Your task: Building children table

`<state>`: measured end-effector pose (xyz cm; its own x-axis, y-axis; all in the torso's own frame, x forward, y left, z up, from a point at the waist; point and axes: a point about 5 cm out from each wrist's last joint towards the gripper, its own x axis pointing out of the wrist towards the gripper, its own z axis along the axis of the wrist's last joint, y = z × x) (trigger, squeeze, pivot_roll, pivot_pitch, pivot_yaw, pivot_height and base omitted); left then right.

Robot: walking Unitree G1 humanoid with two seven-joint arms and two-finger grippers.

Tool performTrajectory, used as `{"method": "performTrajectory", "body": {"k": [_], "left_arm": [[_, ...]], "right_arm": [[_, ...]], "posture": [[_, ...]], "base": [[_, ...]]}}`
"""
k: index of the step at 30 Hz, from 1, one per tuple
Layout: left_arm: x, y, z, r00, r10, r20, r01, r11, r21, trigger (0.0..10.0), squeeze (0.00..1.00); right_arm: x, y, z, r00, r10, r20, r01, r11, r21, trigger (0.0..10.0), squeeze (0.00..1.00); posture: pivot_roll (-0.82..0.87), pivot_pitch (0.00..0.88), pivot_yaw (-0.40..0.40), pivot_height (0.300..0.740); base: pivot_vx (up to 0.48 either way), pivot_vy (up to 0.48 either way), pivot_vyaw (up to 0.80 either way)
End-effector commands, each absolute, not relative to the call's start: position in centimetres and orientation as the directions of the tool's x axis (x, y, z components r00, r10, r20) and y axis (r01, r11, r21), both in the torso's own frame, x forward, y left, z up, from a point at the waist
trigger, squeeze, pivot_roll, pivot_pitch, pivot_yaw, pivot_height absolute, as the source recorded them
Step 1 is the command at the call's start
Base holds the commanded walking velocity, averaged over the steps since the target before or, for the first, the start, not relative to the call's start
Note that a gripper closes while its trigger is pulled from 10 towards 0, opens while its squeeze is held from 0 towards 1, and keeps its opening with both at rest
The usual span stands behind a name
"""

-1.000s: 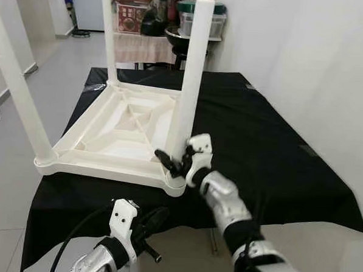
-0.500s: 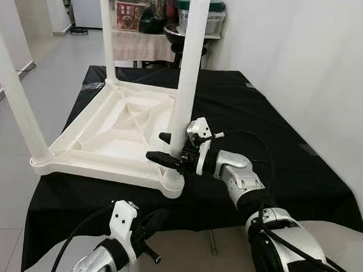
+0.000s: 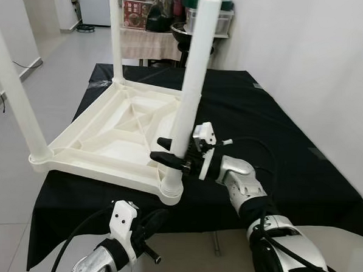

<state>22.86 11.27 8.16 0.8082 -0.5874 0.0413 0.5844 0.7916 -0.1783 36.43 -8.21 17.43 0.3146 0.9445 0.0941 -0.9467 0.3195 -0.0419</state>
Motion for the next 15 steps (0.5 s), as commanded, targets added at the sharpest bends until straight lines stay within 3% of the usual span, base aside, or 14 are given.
{"method": "performTrajectory", "body": {"k": [1, 3, 4, 5, 6, 10, 15], "left_arm": [[22.7, 11.2, 8.0, 0.807, -0.589, 0.040, 0.585, 0.790, -0.183, 10.0, 0.00], [22.7, 11.4, 8.0, 0.806, -0.591, 0.040, 0.587, 0.788, -0.187, 10.0, 0.00], [22.7, 11.5, 7.9, 0.806, -0.590, 0.039, 0.586, 0.788, -0.187, 10.0, 0.00], [22.7, 11.5, 7.9, 0.807, -0.590, 0.038, 0.585, 0.789, -0.187, 10.0, 0.00], [22.7, 11.5, 7.9, 0.807, -0.589, 0.038, 0.585, 0.789, -0.187, 10.0, 0.00], [22.8, 11.5, 7.8, 0.806, -0.591, 0.033, 0.587, 0.789, -0.181, 10.0, 0.00], [22.9, 11.6, 7.9, 0.809, -0.587, 0.037, 0.583, 0.792, -0.183, 10.0, 0.00]], "right_arm": [[36.0, -8.8, 16.3, 0.344, 0.934, 0.097, -0.937, 0.348, -0.021, 0.0, 0.00], [35.0, -7.4, 14.8, 0.540, 0.831, 0.131, -0.839, 0.543, 0.016, 0.0, 0.00], [34.4, -6.7, 12.1, 0.792, 0.610, -0.019, -0.610, 0.793, 0.011, 0.0, 0.00], [33.7, -6.7, 10.5, 0.914, 0.392, -0.108, -0.399, 0.915, -0.057, 0.0, 0.00], [33.2, -6.9, 9.7, 0.959, 0.244, -0.146, -0.263, 0.956, -0.128, 0.0, 0.00], [32.9, -4.7, 9.6, 0.917, 0.379, -0.128, -0.388, 0.920, -0.054, 0.0, 0.00], [34.6, -5.0, 11.0, 0.895, 0.437, -0.090, -0.440, 0.898, -0.006, 0.0, 0.00]], "posture": [[0.06, 0.000, -0.096, 0.740], [0.06, 0.000, -0.106, 0.740], [0.04, 0.000, -0.095, 0.740], [0.04, 0.000, -0.094, 0.740], [0.04, 0.000, -0.094, 0.740], [0.05, 0.000, -0.089, 0.740], [0.05, 0.000, -0.100, 0.740]], "base": [[0.000, 0.000, 0.00], [0.000, 0.000, 0.00], [0.000, 0.000, 0.00], [0.000, 0.000, 0.00], [0.000, 0.000, 0.00], [0.000, 0.000, 0.00], [0.000, 0.000, 0.00]]}}
